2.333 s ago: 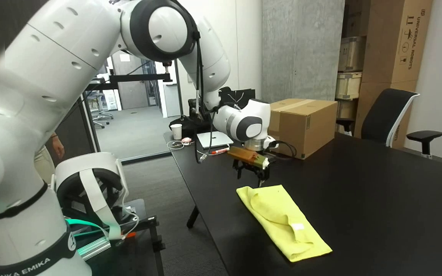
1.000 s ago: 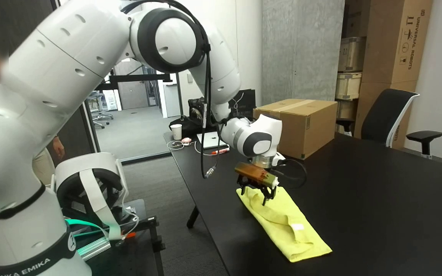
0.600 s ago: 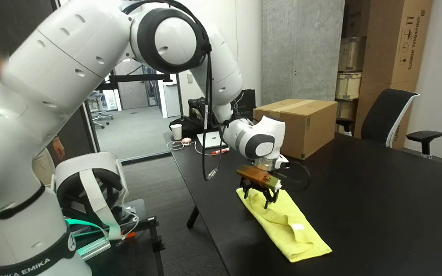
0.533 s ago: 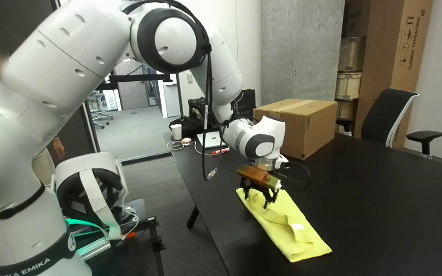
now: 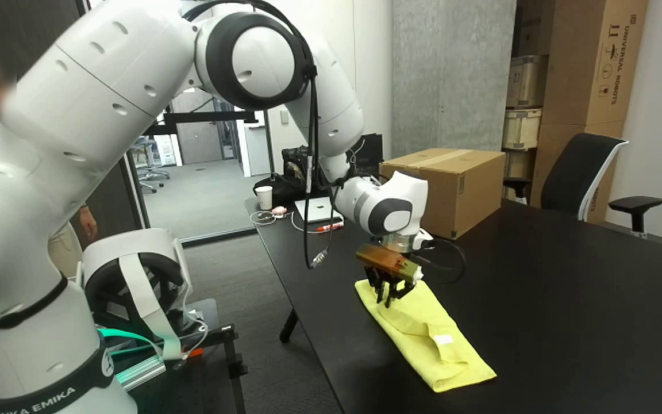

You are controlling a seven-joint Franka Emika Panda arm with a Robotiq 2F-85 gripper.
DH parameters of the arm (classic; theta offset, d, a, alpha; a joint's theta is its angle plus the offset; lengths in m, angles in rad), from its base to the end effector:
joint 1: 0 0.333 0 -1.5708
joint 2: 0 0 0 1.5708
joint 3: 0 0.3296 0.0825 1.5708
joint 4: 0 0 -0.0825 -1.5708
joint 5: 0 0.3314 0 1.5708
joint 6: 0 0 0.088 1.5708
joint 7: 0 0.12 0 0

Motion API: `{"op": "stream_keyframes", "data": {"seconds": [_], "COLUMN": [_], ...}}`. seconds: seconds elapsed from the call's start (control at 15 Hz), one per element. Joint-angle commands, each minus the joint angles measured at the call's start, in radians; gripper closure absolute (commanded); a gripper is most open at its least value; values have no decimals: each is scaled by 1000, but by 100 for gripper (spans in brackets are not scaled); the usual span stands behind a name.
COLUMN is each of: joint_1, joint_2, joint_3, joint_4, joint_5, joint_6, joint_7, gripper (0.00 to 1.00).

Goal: Fold the towel in half

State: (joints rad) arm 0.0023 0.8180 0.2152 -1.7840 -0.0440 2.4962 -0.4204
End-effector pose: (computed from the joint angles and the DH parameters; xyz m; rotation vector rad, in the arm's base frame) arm 0.6036 0.1228 0.1372 -2.8566 -0.9068 0.1089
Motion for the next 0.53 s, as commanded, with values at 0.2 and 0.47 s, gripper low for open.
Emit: {"op": "stream_keyframes", "data": {"seconds": [0.2,0.47], "joint_1": [-5,2], "joint_2": [-14,-22], "joint_3": [9,3], "joint_4": [31,67], "joint_5": [5,-1], "joint_6": [-44,-100], "joint_7": [-10,-11], "gripper": [99,99]}}
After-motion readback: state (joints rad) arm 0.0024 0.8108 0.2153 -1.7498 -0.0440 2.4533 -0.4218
